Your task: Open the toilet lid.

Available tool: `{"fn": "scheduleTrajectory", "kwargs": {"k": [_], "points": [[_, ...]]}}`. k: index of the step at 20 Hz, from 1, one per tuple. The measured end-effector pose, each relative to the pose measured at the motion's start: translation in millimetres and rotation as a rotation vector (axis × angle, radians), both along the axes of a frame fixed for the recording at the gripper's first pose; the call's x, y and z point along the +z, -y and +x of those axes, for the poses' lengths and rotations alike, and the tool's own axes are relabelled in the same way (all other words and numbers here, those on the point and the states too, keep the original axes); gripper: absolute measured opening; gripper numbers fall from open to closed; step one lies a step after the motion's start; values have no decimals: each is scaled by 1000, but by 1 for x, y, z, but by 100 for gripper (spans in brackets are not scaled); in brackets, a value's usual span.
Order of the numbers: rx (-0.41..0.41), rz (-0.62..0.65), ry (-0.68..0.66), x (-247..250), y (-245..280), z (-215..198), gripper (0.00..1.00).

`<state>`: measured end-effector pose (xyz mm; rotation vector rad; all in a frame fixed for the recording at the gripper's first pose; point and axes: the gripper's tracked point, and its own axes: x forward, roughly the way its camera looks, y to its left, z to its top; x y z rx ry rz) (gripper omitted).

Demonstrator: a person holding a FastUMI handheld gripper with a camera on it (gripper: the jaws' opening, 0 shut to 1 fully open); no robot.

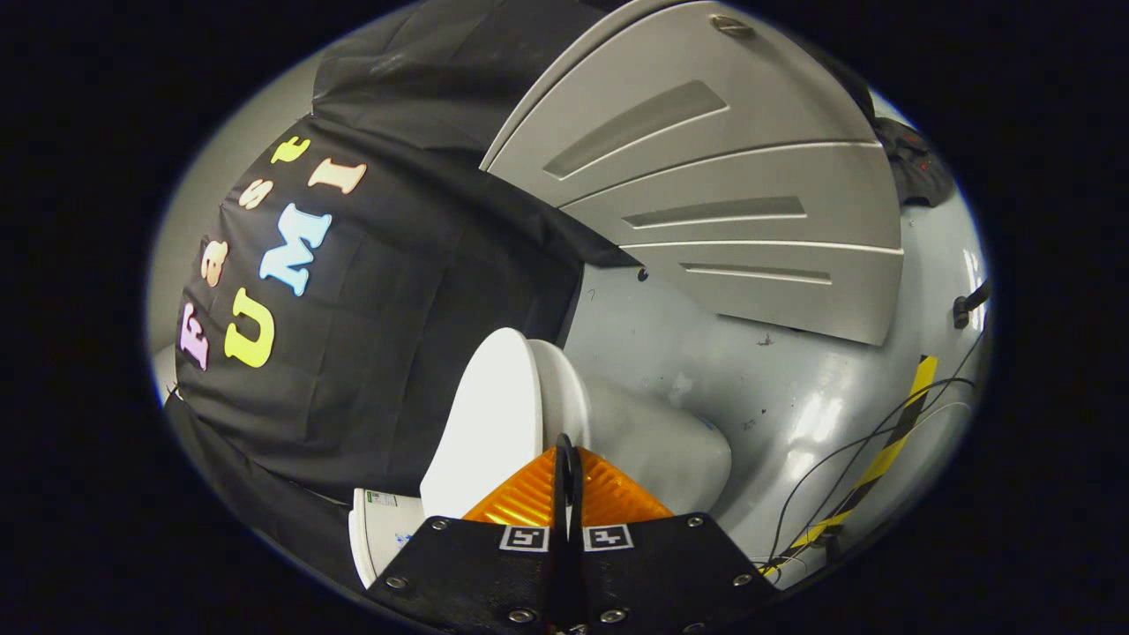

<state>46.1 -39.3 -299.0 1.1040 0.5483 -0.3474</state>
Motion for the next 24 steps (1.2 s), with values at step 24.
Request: {"fn": "scheduleTrajectory", "kwargs": {"k": [24], "points": [[194, -439, 106, 180, -54, 22, 0]]}}
